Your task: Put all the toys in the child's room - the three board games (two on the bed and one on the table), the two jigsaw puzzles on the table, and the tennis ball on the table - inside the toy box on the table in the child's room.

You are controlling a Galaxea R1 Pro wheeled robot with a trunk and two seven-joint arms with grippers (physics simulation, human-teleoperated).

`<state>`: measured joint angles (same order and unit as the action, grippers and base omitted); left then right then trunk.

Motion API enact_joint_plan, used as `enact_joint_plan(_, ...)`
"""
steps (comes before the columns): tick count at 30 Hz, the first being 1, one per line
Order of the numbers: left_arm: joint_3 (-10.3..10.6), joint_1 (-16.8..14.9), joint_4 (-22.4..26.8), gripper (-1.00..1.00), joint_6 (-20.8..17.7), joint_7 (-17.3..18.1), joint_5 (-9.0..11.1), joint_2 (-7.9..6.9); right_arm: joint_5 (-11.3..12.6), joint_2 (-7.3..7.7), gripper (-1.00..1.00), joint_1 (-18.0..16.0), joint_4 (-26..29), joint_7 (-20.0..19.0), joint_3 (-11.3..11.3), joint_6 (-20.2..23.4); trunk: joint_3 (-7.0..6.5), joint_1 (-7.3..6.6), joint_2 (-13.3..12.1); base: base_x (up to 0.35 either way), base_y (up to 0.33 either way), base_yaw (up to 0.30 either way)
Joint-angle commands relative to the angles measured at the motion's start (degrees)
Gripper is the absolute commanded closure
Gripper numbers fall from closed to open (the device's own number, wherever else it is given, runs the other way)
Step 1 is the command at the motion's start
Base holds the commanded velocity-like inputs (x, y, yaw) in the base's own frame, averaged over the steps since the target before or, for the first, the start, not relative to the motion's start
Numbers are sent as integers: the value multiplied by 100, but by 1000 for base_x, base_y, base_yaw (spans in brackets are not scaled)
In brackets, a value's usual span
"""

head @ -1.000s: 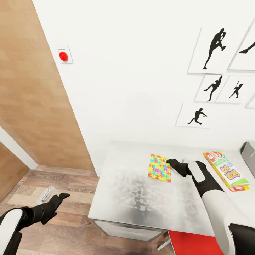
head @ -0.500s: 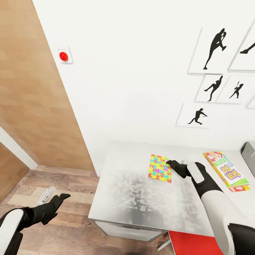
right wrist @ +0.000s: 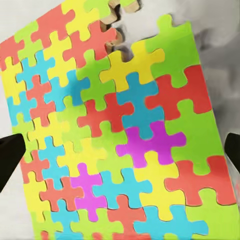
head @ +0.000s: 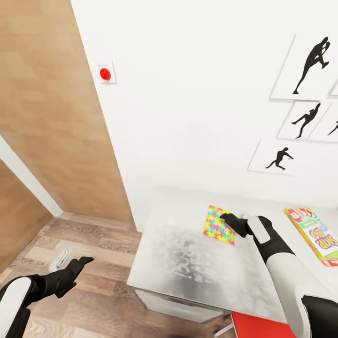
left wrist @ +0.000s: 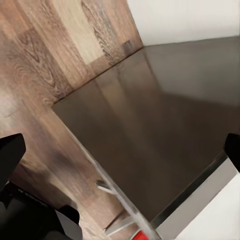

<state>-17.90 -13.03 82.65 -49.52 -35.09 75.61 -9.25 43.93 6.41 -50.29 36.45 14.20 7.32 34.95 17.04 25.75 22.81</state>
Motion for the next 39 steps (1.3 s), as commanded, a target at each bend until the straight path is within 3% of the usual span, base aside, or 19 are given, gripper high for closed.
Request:
enact_joint_plan(1,-3,-7,5,-100,-16,-59,59,1,64,1,-100,-4,12,50,6,20,10,3,11,0,0,291)
enact_joint_plan(8,-3,-7,5,-100,-17,-59,59,1,78,1,-100,-1,11,48,6,20,10,3,11,0,0,229)
enact_joint_plan(25,31,-7,5,-100,-18,-59,59,2,66,18,-100,2,10,83,30,11,10,3,11,50,-6,16)
enact_joint_plan(31,32,-7,5,-100,-22,-59,66,4,70,52,-100,-5,-51,115,32,-264,10,3,11,38,-9,0)
enact_joint_plan(39,32,-8,5,-100,-22,-59,68,9,66,57,-100,-7,-75,118,32,-320,10,3,11,3,-1,103)
